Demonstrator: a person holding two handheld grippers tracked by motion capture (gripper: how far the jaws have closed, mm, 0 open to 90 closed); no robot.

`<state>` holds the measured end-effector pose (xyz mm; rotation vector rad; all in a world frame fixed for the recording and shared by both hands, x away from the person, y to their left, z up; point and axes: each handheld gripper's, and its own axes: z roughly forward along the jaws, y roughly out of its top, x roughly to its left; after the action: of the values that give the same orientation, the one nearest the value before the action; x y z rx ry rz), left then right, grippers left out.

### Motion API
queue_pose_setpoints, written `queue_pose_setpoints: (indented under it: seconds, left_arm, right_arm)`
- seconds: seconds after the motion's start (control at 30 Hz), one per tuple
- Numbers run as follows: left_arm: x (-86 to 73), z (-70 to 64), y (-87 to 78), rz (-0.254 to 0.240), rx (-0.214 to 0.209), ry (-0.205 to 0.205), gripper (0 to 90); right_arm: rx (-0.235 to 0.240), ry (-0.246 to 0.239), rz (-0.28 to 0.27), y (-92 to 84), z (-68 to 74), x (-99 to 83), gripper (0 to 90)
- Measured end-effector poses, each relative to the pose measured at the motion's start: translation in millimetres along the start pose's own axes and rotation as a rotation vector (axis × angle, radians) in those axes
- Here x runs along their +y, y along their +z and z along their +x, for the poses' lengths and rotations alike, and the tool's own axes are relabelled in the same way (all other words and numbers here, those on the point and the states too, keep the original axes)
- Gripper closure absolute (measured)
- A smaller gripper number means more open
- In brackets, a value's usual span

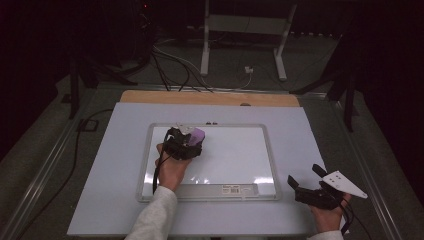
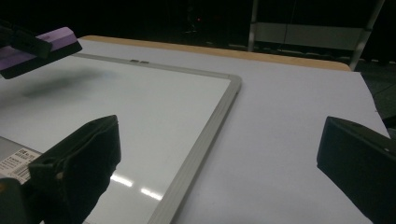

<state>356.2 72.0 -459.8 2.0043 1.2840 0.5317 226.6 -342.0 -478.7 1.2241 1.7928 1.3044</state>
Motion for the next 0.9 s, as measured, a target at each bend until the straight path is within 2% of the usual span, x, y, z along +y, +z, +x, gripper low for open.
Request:
queue_pose_setpoints:
  seconds: [0.47,0.73,0.9]
  left_arm:
    - [-6.3,12.5,-12.5,-0.005,0.014,-0.020,41.8]
    - [-15.1,19.8,-15.7,0.009,0.023,-0.032,41.8]
    - [-23.7,26.5,-20.4,0.017,0.030,-0.053,41.8]
  right_arm:
    - [0.001,0.000,0.000,-0.3,-0.1,-0.2,0.0]
    - [0.003,-0.002,0.001,-0.4,0.7,-0.1,0.1]
    - [0.002,-0.003,0.002,-0.3,0.9,-0.2,0.1]
